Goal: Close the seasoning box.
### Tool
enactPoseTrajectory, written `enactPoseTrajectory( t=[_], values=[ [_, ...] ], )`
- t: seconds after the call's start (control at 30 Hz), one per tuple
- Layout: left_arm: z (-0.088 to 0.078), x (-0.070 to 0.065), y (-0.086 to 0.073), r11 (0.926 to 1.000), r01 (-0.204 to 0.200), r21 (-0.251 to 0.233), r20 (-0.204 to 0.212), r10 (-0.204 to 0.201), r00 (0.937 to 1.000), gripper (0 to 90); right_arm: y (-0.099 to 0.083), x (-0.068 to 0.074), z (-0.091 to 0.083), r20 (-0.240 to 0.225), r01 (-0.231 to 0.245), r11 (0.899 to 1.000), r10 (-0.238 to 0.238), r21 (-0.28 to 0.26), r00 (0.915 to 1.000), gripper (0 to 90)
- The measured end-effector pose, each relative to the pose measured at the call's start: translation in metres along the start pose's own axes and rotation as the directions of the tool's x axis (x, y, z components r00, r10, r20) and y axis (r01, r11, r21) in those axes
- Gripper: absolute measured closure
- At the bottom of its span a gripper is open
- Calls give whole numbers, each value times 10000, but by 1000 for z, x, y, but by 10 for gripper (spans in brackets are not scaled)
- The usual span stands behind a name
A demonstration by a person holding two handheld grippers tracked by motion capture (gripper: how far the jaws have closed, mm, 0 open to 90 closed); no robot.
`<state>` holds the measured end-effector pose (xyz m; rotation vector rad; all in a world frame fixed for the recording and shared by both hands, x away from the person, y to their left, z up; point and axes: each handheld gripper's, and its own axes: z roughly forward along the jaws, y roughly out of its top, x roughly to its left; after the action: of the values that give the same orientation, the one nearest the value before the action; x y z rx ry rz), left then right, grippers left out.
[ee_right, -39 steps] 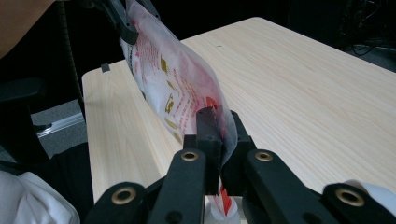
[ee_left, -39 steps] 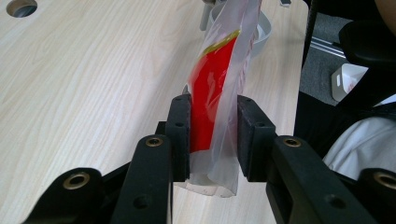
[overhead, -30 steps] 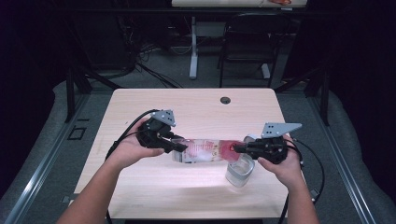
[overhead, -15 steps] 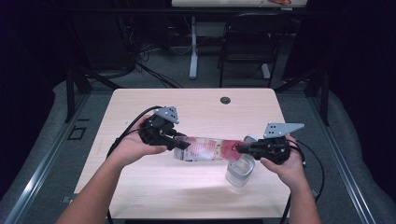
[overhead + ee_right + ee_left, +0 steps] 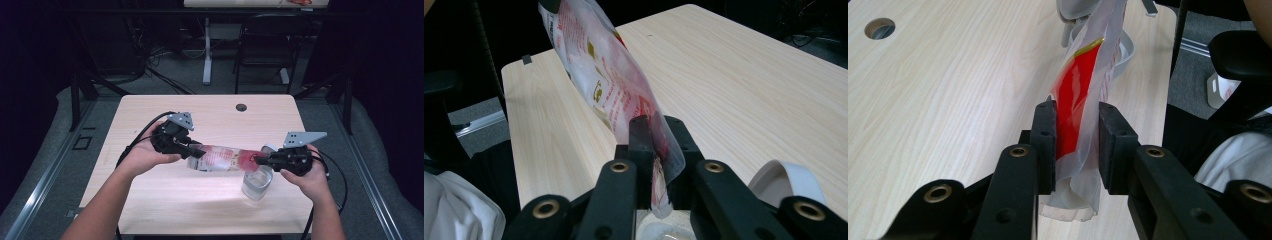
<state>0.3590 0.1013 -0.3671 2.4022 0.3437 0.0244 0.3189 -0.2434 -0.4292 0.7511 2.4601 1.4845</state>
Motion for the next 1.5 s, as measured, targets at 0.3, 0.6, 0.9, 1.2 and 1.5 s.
enactPoseTrajectory(
  t=[0.3, 0.6, 0.9, 1.2, 1.5],
  values=[
    [0, 0, 3, 10000, -30, 74, -21, 30, 10000, 728, 1, 0, -10, 64, -22, 9999, 23, -129, 10000, 812],
    [0, -2, 7, 10000, -8, -38, -47, 8, 10000, 729, -1, -1, -13, 10, 70, 9999, -70, -104, 10000, 892],
    [-1, -1, 11, 10000, -50, -32, -21, 50, 10000, 730, -1, -3, -14, 31, 30, 10000, -30, -85, 10000, 894],
    [-2, -2, 16, 9999, -138, -25, -18, 138, 9999, 732, -3, -4, -15, -9, -43, 10000, 43, -49, 10000, 894],
    [-1, -2, 21, 9997, -233, -121, 18, 233, 9997, 737, -6, -4, -17, 85, -151, 9999, 152, -69, 9998, 894]
  ],
)
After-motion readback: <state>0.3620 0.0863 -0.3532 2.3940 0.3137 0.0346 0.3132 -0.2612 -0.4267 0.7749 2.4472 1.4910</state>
